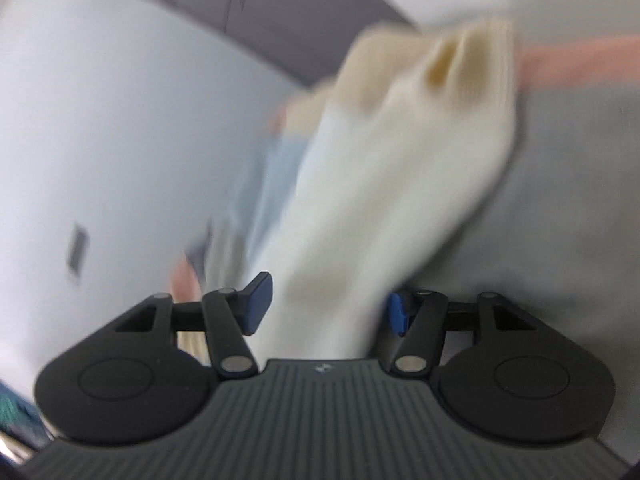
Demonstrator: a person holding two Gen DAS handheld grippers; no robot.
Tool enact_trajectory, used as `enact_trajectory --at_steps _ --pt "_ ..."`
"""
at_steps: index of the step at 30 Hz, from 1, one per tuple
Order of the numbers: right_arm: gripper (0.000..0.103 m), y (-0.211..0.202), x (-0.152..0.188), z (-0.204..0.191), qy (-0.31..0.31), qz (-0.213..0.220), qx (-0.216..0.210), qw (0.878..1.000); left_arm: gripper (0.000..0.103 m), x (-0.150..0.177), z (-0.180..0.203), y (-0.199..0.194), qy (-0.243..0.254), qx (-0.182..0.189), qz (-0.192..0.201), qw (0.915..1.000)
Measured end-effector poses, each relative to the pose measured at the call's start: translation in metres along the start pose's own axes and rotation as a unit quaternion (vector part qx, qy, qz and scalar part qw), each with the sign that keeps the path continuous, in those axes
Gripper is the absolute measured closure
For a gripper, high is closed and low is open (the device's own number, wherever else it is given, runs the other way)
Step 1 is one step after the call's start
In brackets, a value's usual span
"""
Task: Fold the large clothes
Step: 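Grasp a sleeve cuff with the right gripper and lift it up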
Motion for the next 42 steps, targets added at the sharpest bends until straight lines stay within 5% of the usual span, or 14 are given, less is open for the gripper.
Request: enact_trajectory --at_steps 3,7,11,20,29,35,42 --pt "0.049 0.01 -0.028 0.019 0.019 0.035 0.007 0.999 0.056 -0.008 -0.001 0.0 -0.011 0.001 0.016 0.9998" --pt "0.086 0.023 -0.053 0.034 -0.014 0.05 0.045 0.998 0.056 -0.012 -0.008 0.009 -0.027 -0.016 0.012 0.9994" --pt "0.09 0.027 -0.061 0.025 -0.034 0.063 0.05 0.996 0.056 -0.006 -0.01 0.023 -0.027 -0.048 -0.035 0.9979" --pt "0.091 -0.002 -0.116 -0.017 -0.115 0.116 0.08 0.983 0.056 0.0 -0.008 0.017 0.003 -0.049 -0.045 0.9978" --pt "0.09 -0.053 -0.122 -0.162 -0.224 0.129 0.001 0.966 0.056 -0.017 -0.029 0.013 -0.02 -0.051 -0.02 0.9983" --pt "0.09 -0.104 -0.074 -0.263 -0.331 0.125 -0.073 0.933 0.056 -0.019 -0.02 -0.008 -0.015 -0.037 -0.006 0.9992" --pt "0.09 -0.164 0.034 -0.353 -0.453 0.095 -0.169 0.87 0.056 -0.022 -0.016 -0.042 -0.02 -0.018 0.023 0.9994"
Point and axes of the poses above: each gripper's, at about its wrist camera, not at the fingertips, and y roughly the way its jaws point, z to its right, x to its underside, the point moved 9 cm from there along y, roughly the way its jaws point, and after that the axes turned 4 degrees about -y, right-handed, at the moved point
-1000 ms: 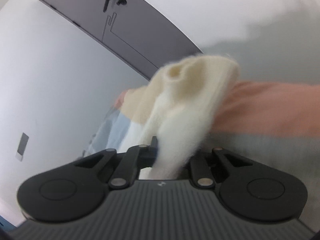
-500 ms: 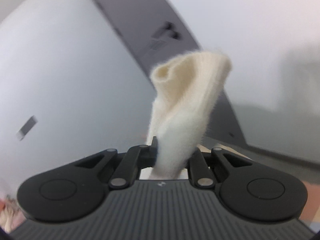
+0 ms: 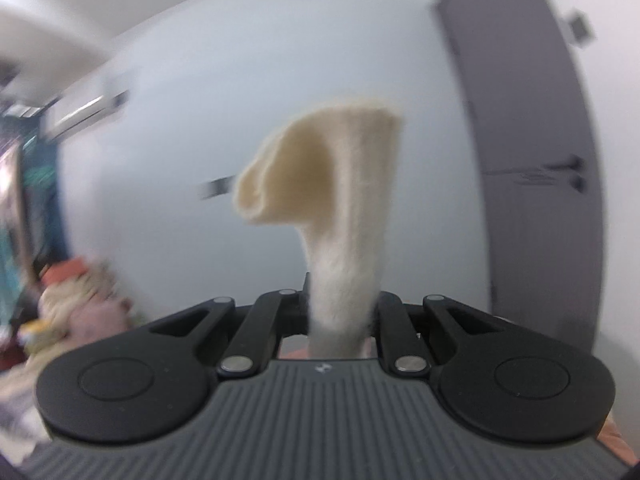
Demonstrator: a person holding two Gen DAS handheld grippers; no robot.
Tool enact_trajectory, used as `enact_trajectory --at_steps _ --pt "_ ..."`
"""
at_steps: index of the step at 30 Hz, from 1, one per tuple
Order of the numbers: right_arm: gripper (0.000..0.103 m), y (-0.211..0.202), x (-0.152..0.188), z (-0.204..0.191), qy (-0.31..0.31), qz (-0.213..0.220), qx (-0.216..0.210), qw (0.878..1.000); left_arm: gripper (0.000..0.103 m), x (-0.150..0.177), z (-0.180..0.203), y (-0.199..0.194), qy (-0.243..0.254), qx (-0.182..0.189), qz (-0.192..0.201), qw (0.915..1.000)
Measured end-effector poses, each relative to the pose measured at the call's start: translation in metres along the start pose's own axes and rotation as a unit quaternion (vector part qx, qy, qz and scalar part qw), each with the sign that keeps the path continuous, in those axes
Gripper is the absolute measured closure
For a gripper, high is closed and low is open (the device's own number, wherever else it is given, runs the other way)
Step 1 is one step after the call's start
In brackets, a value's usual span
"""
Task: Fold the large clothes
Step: 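Grasp a sleeve cuff with the right gripper and lift it up, then lay the held sleeve across the sweater body and open the right gripper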
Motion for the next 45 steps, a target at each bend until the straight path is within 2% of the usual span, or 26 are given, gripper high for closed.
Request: enact_trajectory --at_steps 4,8,11,14,16,20,23,27,30,31,32,35,38,41,45 --pt "0.09 -0.014 0.033 -0.076 -0.054 -0.024 -0.06 0.996 0.056 -0.002 -0.004 -0.014 -0.012 0.008 0.012 0.9998" --pt "0.09 -0.036 0.086 -0.154 -0.136 -0.047 -0.126 0.982 0.056 -0.004 -0.007 -0.028 -0.023 0.025 0.018 0.9992" --pt "0.09 -0.047 0.14 -0.205 -0.203 -0.088 -0.162 0.962 0.056 -0.011 -0.012 -0.038 -0.038 0.033 0.031 0.9983" --pt "0.089 -0.06 0.198 -0.246 -0.226 -0.138 -0.205 0.943 0.055 -0.01 -0.009 -0.042 -0.033 0.049 0.03 0.9978" --pt "0.088 -0.066 0.241 -0.267 -0.247 -0.179 -0.216 0.928 0.053 -0.008 -0.005 -0.046 -0.031 0.067 0.033 0.9967" --pt "0.087 -0.076 0.311 -0.283 -0.265 -0.25 -0.223 0.904 0.052 -0.008 -0.003 -0.047 -0.023 0.072 0.036 0.9965" --pt "0.086 -0.072 0.322 -0.29 -0.257 -0.263 -0.223 0.902 0.052 -0.009 -0.006 -0.046 -0.023 0.064 0.036 0.997" --pt "0.086 -0.081 0.311 -0.292 -0.257 -0.267 -0.236 0.898 0.052 -0.008 -0.007 -0.04 -0.029 0.066 0.021 0.9972" --pt "0.075 -0.102 0.309 -0.288 -0.264 -0.276 -0.262 0.887 0.052 -0.005 -0.002 -0.042 -0.017 0.072 0.014 0.9972" --pt "0.067 -0.111 0.31 -0.286 -0.262 -0.278 -0.272 0.883 0.052 -0.004 0.001 -0.043 -0.011 0.076 0.013 0.997" --pt "0.064 -0.119 0.315 -0.285 -0.262 -0.282 -0.279 0.88 0.052 -0.003 0.005 -0.044 -0.004 0.079 0.013 0.9968" --pt "0.064 -0.139 0.309 -0.275 -0.257 -0.29 -0.297 0.873 0.052 0.003 0.013 -0.044 0.013 0.078 0.013 0.9968" --pt "0.064 -0.151 0.293 -0.27 -0.236 -0.282 -0.315 0.875 0.052 0.01 0.02 -0.044 0.031 0.07 0.011 0.997" --pt "0.064 -0.15 0.278 -0.263 -0.201 -0.275 -0.315 0.886 0.052 0.016 0.027 -0.042 0.054 0.066 0.01 0.9963" --pt "0.064 -0.129 0.271 -0.245 -0.167 -0.277 -0.268 0.907 0.052 0.022 0.031 -0.034 0.072 0.054 0.006 0.9959"
Point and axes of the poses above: each gripper's, at about its wrist camera, not at the fingertips, and y roughly the way its jaws point, z to its right, x to its underside, the point moved 9 cm from there along y, roughly the way its jaws point, and after that the axes turned 4 degrees about -y, right-handed, at the moved point
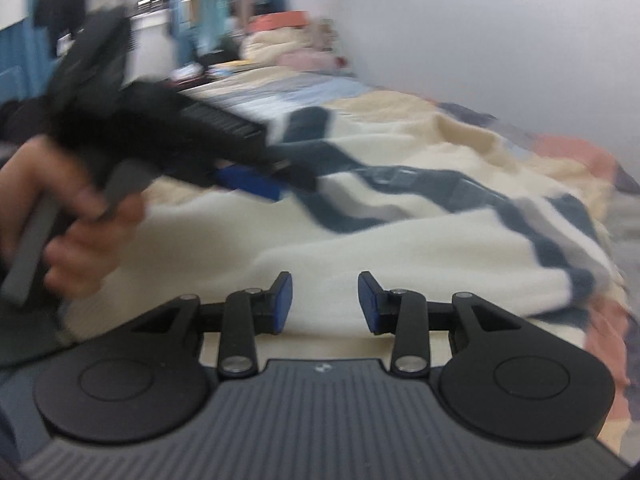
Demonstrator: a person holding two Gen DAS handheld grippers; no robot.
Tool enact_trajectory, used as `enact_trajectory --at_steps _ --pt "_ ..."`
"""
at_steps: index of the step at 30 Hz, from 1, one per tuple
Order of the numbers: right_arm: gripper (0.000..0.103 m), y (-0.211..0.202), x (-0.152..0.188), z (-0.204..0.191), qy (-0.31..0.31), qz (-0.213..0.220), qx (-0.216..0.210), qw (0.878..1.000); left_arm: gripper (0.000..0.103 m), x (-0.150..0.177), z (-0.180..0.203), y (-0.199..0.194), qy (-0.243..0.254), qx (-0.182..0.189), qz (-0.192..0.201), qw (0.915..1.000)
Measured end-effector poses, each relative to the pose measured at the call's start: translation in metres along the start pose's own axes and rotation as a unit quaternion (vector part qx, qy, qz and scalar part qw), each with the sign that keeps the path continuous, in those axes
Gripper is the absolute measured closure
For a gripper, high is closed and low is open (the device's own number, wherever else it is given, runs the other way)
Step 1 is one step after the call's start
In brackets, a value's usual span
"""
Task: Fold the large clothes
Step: 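Lay the held sleeve across the sweater body and open the right gripper, then grasp the other sleeve cuff with the left gripper and lift it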
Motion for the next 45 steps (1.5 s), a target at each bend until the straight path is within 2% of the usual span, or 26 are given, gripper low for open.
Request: enact_trajectory --at_steps 6,11,14,15,17,20,22,27,31,34,36,38,41,43,45 --pt "0.065 0.031 0.013 0.059 0.083 -0.048 0.096 0.991 0.052 0.012 0.004 0.017 0.029 -0.028 -0.011 0.9991" --pt "0.073 0.049 0.011 0.089 0.144 -0.041 0.102 0.983 0.052 0.023 0.012 0.038 0.07 -0.049 -0.027 0.996" --pt "0.075 0.059 0.01 0.097 0.134 -0.046 0.119 0.983 0.052 0.031 0.012 0.049 0.089 -0.062 -0.038 0.9934" --pt "0.076 0.06 0.011 0.099 0.124 -0.051 0.128 0.983 0.052 0.033 0.009 0.053 0.094 -0.079 -0.04 0.9917" --pt "0.078 0.067 0.016 0.107 0.131 -0.061 0.138 0.98 0.052 0.039 0.0 0.06 0.092 -0.107 -0.048 0.9888" --pt "0.079 0.081 0.033 0.114 0.166 -0.088 0.13 0.974 0.052 0.049 -0.007 0.068 0.083 -0.118 -0.066 0.9873" --pt "0.081 0.088 0.039 0.116 0.164 -0.095 0.129 0.973 0.052 0.051 -0.008 0.072 0.088 -0.125 -0.069 0.9857" --pt "0.081 0.086 0.04 0.118 0.184 -0.09 0.128 0.97 0.052 0.042 -0.012 0.067 0.062 -0.115 -0.06 0.9896" --pt "0.081 0.082 0.04 0.117 0.187 -0.081 0.131 0.97 0.052 0.022 -0.021 0.05 0.022 -0.1 -0.022 0.9945" --pt "0.081 0.08 0.04 0.115 0.178 -0.079 0.136 0.971 0.052 -0.004 -0.036 0.034 -0.013 -0.097 0.015 0.9951" --pt "0.081 0.08 0.039 0.114 0.175 -0.079 0.139 0.972 0.052 -0.025 -0.055 0.02 -0.031 -0.111 0.04 0.9926" --pt "0.081 0.079 0.039 0.114 0.177 -0.078 0.139 0.971 0.048 -0.045 -0.075 0.011 -0.023 -0.138 0.054 0.9887" --pt "0.08 0.079 0.038 0.114 0.182 -0.076 0.136 0.971 0.048 -0.075 -0.115 -0.002 -0.015 -0.18 0.066 0.9813" --pt "0.08 0.079 0.038 0.114 0.184 -0.075 0.136 0.971 0.048 -0.09 -0.142 -0.009 -0.048 -0.194 0.07 0.9774" --pt "0.079 0.08 0.037 0.114 0.185 -0.075 0.135 0.97 0.046 -0.102 -0.173 -0.015 -0.095 -0.189 0.067 0.975"
Point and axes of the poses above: each gripper's, at about its wrist camera, not at the fingertips, and y roughly the way its jaws point, z to its right, x to its underside, the point moved 9 cm from there along y, roughly the way its jaws point, and after that the axes turned 4 degrees about -y, right-handed, at the moved point
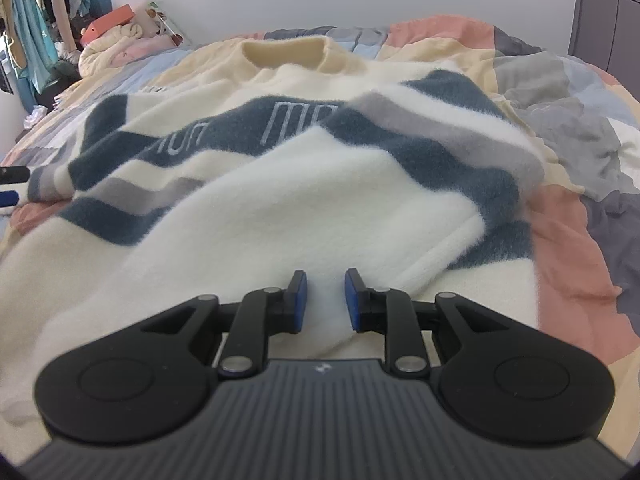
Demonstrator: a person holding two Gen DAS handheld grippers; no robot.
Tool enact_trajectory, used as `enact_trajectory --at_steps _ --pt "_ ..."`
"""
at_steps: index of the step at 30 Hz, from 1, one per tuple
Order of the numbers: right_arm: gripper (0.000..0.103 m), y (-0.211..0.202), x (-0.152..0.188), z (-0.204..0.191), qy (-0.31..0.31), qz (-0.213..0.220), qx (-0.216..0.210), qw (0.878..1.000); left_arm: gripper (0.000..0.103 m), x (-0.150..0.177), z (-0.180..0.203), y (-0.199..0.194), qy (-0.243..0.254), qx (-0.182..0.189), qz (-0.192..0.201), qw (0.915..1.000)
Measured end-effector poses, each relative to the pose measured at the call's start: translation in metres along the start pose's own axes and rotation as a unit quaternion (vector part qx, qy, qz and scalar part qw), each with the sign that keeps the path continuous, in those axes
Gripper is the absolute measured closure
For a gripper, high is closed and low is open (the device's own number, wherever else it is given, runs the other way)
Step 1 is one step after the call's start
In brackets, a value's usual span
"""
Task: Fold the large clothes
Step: 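Grasp the other sleeve cuff with the left gripper and lift it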
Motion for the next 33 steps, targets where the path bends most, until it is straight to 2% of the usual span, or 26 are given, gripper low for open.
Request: enact_trajectory --at_steps 2,4,6,8,9,10,12,13,17,19,21,23,25,28,30,33 --pt "0.078 0.001 -0.002 -0.001 -0.002 0.003 0.0 1.0 0.045 -0.013 -0.033 0.012 -0.066 -0.004 -0.025 0.9975" --pt "0.078 0.001 -0.003 -0.001 -0.006 0.006 0.0 1.0 0.045 -0.024 -0.072 0.025 -0.147 0.01 -0.045 0.9881" --pt "0.078 0.002 -0.004 -0.001 -0.007 0.008 -0.003 1.0 0.045 -0.035 -0.111 0.036 -0.231 0.038 -0.045 0.9713" --pt "0.078 0.004 -0.006 0.0 -0.005 0.01 -0.006 1.0 0.045 -0.047 -0.148 0.038 -0.292 0.051 -0.022 0.9549" --pt "0.078 0.005 -0.007 -0.001 -0.004 0.01 -0.007 1.0 0.045 -0.053 -0.163 0.037 -0.307 0.051 -0.007 0.9503" --pt "0.078 0.006 -0.009 -0.001 -0.002 0.012 -0.008 1.0 0.045 -0.06 -0.173 0.037 -0.303 0.047 0.003 0.9518" --pt "0.078 0.007 -0.01 0.0 -0.002 0.014 -0.006 1.0 0.045 -0.076 -0.194 0.036 -0.274 0.016 0.022 0.9614" --pt "0.078 0.008 -0.012 0.0 0.002 0.013 -0.006 1.0 0.045 -0.082 -0.202 0.035 -0.271 0.003 0.033 0.962" --pt "0.078 0.013 -0.017 -0.001 0.0 0.016 -0.001 1.0 0.045 -0.101 -0.238 0.041 -0.318 0.006 0.065 0.946" --pt "0.078 0.018 -0.02 -0.002 -0.003 0.017 0.002 1.0 0.045 -0.111 -0.252 0.045 -0.336 0.007 0.092 0.9372" --pt "0.077 0.021 -0.024 -0.004 -0.012 0.019 0.007 1.0 0.05 -0.123 -0.262 0.046 -0.338 -0.002 0.12 0.9333" --pt "0.078 0.023 -0.028 -0.004 -0.016 0.021 0.012 1.0 0.065 -0.134 -0.265 0.041 -0.318 -0.03 0.153 0.9352" --pt "0.078 0.025 -0.032 -0.003 -0.015 0.023 0.015 0.999 0.091 -0.146 -0.269 0.041 -0.299 -0.049 0.157 0.94" --pt "0.079 0.029 -0.034 -0.001 -0.017 0.024 0.019 0.999 0.094 -0.159 -0.266 0.04 -0.264 -0.059 0.156 0.95" --pt "0.079 0.031 -0.035 -0.001 -0.02 0.023 0.02 0.999 0.094 -0.169 -0.249 0.031 -0.209 -0.059 0.171 0.9611" --pt "0.079 0.029 -0.035 -0.002 -0.021 0.023 0.023 0.999 0.094 -0.181 -0.222 0.013 -0.161 -0.061 0.175 0.9694"
Point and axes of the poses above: each gripper's, at about its wrist camera, not at the fingertips, and y roughly the way its jaws point, z to its right, x to its underside, the point moved 9 cm from there along y, roughly the way its jaws point, and after that the axes turned 4 degrees about -y, right-handed, at the moved point
